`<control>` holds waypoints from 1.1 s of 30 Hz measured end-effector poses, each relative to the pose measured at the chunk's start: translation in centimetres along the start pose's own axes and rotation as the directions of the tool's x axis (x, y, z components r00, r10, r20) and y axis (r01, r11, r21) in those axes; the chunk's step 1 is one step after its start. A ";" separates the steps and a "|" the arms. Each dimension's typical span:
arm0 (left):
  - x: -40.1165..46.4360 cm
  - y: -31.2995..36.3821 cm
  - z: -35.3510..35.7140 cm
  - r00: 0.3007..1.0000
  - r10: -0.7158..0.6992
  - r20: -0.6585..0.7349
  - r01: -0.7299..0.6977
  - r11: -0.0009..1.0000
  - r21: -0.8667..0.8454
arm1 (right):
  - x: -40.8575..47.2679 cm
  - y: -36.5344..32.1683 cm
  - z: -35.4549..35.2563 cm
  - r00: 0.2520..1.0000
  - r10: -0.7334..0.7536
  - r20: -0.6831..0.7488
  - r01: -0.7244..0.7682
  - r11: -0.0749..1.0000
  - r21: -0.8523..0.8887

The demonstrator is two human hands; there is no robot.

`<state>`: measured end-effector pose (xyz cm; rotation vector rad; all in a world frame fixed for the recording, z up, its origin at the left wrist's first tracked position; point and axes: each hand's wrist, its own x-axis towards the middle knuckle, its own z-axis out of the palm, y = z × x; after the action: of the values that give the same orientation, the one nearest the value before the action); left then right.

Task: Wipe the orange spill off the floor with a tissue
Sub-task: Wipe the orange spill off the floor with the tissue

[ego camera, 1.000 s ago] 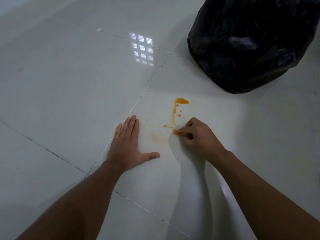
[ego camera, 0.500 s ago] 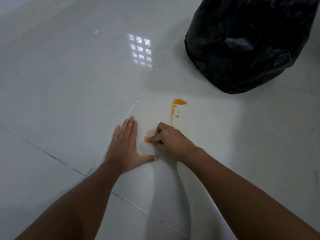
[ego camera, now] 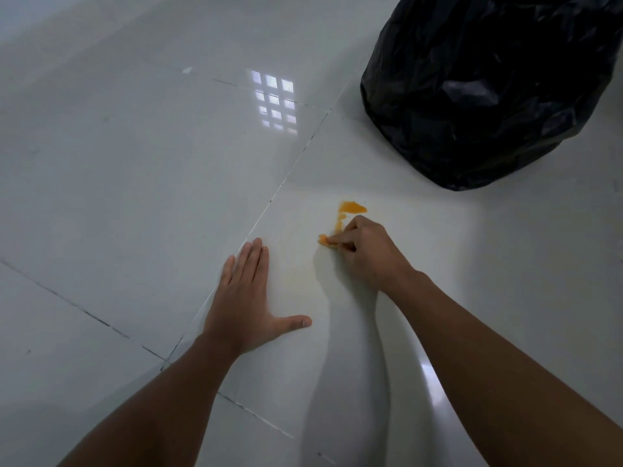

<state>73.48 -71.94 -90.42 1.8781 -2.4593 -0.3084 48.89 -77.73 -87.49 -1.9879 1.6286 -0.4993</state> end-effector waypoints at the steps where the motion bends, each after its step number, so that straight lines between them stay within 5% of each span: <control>1: 0.0 0.0 0.0 1.000 0.000 0.000 0.000 1.000 -0.002 | 0.7 0.2 -0.1 1.000 0.002 0.000 -0.002 1.000 -0.005; 18: 0.2 -0.2 0.0 1.000 -0.001 0.000 0.001 1.000 -0.005 | 5.9 1.8 -1.6 0.976 0.173 -0.133 -0.151 0.976 0.160; 20: 0.2 -0.2 0.0 1.000 0.001 -0.004 -0.001 1.000 -0.011 | 6.1 2.0 -2.2 0.984 0.081 -0.158 -0.064 0.992 0.110; 25: 0.2 -0.2 -0.1 1.000 0.005 -0.005 -0.005 1.000 -0.017 | 7.7 3.0 -3.2 0.991 -0.038 0.132 0.072 0.963 -0.258; 33: 0.2 -0.1 -0.2 1.000 0.003 -0.003 -0.003 1.000 -0.003 | 6.9 5.7 -3.5 0.995 -0.101 -0.002 0.095 0.938 -0.334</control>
<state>73.59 -72.18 -90.27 1.8715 -2.4578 -0.3088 43.78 -85.83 -88.38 -2.3261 1.7238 -0.2909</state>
